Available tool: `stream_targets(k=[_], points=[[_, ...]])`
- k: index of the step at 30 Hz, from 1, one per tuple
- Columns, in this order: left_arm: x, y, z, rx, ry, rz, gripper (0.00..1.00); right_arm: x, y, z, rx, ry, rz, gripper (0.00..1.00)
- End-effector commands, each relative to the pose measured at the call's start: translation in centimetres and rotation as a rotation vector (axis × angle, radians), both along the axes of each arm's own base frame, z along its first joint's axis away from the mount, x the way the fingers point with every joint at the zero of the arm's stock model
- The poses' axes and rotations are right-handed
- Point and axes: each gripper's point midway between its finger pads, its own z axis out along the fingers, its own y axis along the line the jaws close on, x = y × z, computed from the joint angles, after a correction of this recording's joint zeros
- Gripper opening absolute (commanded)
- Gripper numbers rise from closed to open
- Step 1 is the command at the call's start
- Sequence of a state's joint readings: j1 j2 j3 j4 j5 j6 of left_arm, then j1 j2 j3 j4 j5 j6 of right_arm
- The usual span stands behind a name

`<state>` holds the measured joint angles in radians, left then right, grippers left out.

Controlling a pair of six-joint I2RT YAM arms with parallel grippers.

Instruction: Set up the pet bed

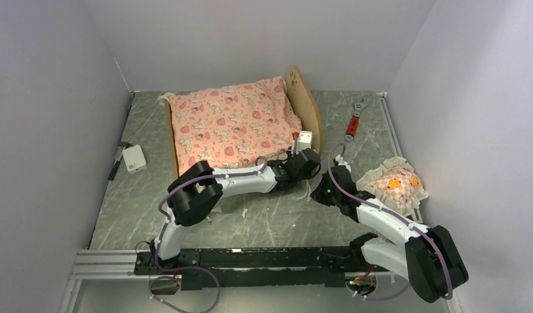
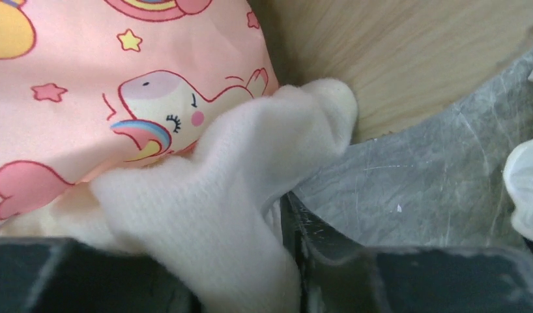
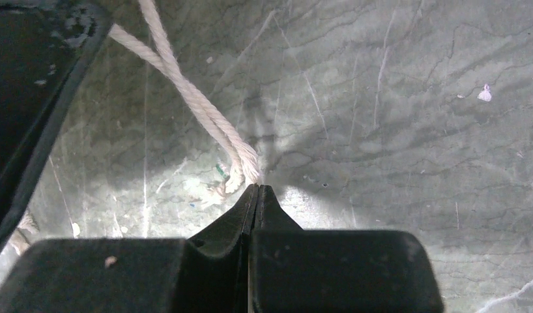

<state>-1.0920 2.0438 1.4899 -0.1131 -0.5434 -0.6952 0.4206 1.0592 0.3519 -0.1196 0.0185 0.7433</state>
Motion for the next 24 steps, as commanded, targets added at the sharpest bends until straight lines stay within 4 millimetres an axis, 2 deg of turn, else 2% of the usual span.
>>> stream_targets(k=[1,5,7,8,14,20,24], points=[[1.2,-1.2,1.4,-0.056,-0.032,0.019,0.35,0.5,0.3,1.2,0.019,-0.052,0.009,0.00],[0.9,-1.3,1.4,-0.066,-0.032,0.000,0.17,0.6,-0.1,1.7,0.001,-0.066,0.004,0.00],[0.8,-1.3,1.5,-0.076,-0.036,-0.012,0.03,0.7,-0.4,2.1,-0.010,-0.078,-0.004,0.00],[0.7,-1.3,1.6,-0.080,-0.035,-0.016,0.00,0.8,-0.5,2.4,-0.015,-0.084,-0.007,0.00],[0.0,-1.5,2.1,-0.118,-0.035,-0.072,0.00,2.0,-1.0,4.5,-0.015,-0.141,-0.013,0.00],[-0.7,-1.3,2.6,-0.130,-0.020,-0.120,0.00,3.8,-0.6,7.6,0.032,-0.236,0.020,0.00],[-1.0,-1.3,3.1,-0.146,-0.017,-0.148,0.00,5.1,-0.6,9.0,0.070,-0.288,0.040,0.00]])
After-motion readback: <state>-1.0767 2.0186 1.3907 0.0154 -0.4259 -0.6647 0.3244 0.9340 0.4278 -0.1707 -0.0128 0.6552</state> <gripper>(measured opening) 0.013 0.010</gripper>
